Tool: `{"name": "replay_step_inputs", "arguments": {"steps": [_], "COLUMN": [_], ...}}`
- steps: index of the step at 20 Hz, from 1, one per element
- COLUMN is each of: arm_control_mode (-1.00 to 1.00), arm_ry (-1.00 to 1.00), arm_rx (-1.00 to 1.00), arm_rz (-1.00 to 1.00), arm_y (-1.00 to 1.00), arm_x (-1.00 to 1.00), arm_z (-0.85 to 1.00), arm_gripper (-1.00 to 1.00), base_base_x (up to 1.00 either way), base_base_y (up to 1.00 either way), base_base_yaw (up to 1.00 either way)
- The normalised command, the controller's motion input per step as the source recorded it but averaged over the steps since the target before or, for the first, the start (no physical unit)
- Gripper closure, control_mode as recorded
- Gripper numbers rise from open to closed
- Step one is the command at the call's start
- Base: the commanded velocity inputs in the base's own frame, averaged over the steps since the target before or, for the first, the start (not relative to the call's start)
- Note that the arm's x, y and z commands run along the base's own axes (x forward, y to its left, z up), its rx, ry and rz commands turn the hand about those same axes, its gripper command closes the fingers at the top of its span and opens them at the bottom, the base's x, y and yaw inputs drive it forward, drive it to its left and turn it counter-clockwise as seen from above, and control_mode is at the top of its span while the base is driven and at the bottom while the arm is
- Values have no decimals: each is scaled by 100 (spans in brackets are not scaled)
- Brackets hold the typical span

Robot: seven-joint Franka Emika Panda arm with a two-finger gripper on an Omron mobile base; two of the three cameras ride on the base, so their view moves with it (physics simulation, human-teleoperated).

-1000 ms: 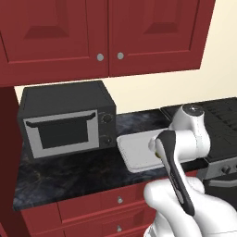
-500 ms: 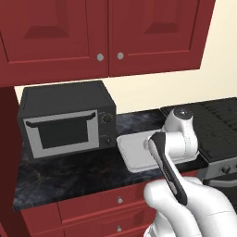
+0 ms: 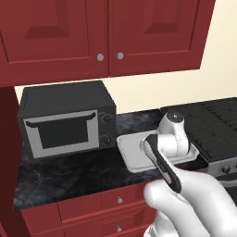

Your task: Pick the kiwi and mango from the fridge and place them inside the tupperware on the counter.

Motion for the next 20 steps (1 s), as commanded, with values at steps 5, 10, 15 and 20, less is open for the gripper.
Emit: {"name": "replay_step_inputs", "arguments": {"steps": [5, 10, 15, 20], "arm_control_mode": [-100, -100, -100, -100], "arm_ry": [4, 4, 6, 5], "arm_rx": [0, 0, 0, 0], "arm_rz": [0, 0, 0, 0], "arm_y": [0, 0, 1, 3], "arm_x": [38, 38, 29, 28], "arm_z": [-22, -21, -28, -28], "arm_gripper": [100, 100, 100, 100], "base_base_x": [0, 0, 0, 0], "base_base_y": [0, 0, 0, 0], "base_base_yaw": [0, 0, 0, 0]}}
